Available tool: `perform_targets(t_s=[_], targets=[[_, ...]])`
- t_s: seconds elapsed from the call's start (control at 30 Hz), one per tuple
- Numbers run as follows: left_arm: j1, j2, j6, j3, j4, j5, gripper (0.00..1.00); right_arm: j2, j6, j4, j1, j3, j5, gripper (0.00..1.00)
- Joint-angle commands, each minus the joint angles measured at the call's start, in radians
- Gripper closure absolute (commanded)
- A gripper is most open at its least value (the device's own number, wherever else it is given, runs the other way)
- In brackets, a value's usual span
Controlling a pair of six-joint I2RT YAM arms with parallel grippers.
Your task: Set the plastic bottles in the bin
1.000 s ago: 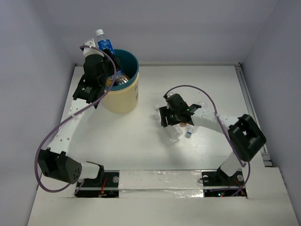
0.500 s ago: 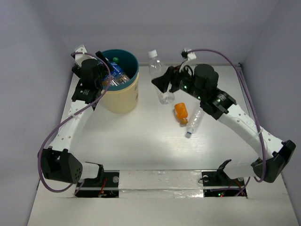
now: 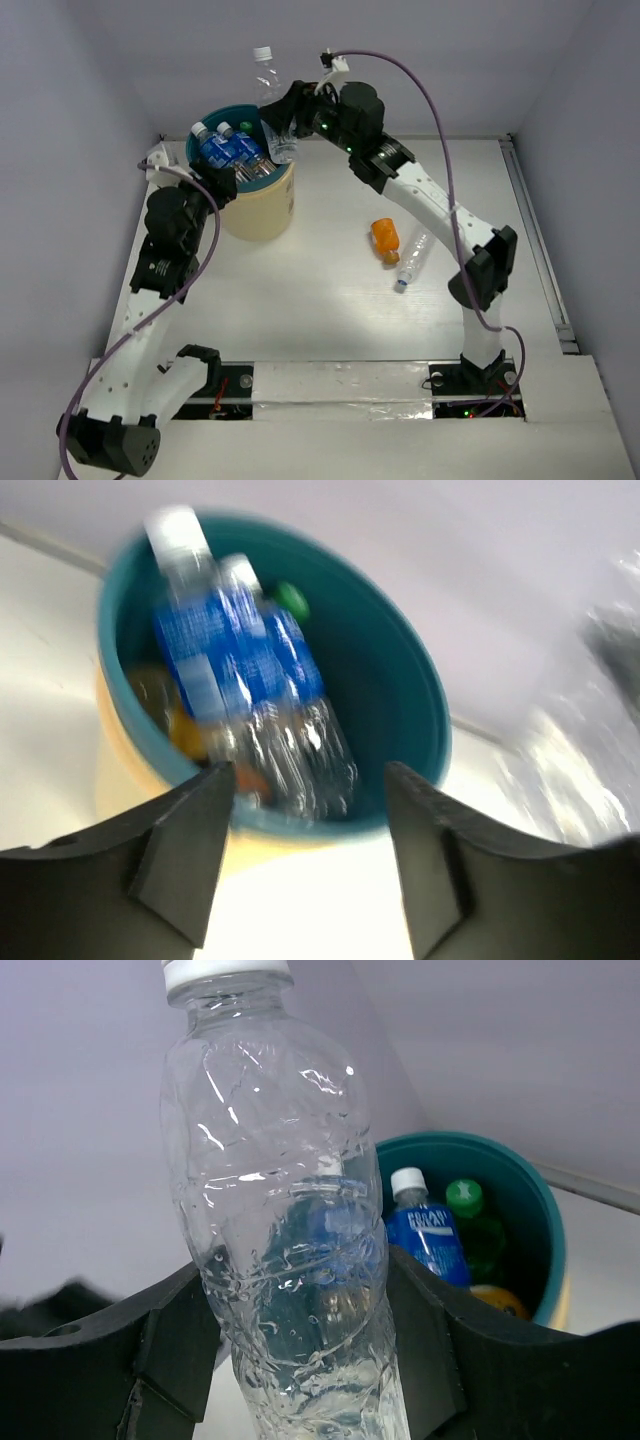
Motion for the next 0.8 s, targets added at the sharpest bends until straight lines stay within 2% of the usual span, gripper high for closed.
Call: perform_targets(t_s=[0.0,0.03,0.07,0.17,0.27,0.33,0.53,0.63,0.77], targets=[[-0.022,-0.11,-0.082,-0.121,0.029,0.129,0.5,0.099,0.027,0.032,0.016,0.186,0.004,0.42],[-0.04,-0.13,-0.094,-0.144,0.029,0.134,0.6,0.124,0.033,0.026,0.016,0.25,0.002,0.42],[-0.069,-0.165,-0.103,-0.182,0.026,0.167,0.65,0.167,0.05,0.026,0.016,0.275,-0.004,0.41],[-0.134,-0.196,-0.123,-0.227,0.005,0.152,0.84,0.215,0.062,0.026,0.025,0.343,-0.004,0.4],[-0.247,-0.213,-0.163,-0.27,-0.024,0.085,0.92,0.251,0.058,0.026,0.035,0.339,0.016,0.34],[-0.325,-0.212,-0.192,-0.31,-0.015,0.051,0.93,0.262,0.053,-0.003,0.035,0.325,0.025,0.31],[-0.445,-0.192,-0.267,-0.405,0.035,-0.029,0.94,0.25,0.009,-0.026,0.055,0.273,0.061,0.19],[-0.507,-0.167,-0.29,-0.411,0.052,-0.066,0.9,0.23,-0.022,-0.037,0.055,0.251,0.087,0.16],[-0.574,-0.104,-0.298,-0.39,0.074,-0.101,0.78,0.196,-0.042,-0.035,0.055,0.219,0.108,0.13]])
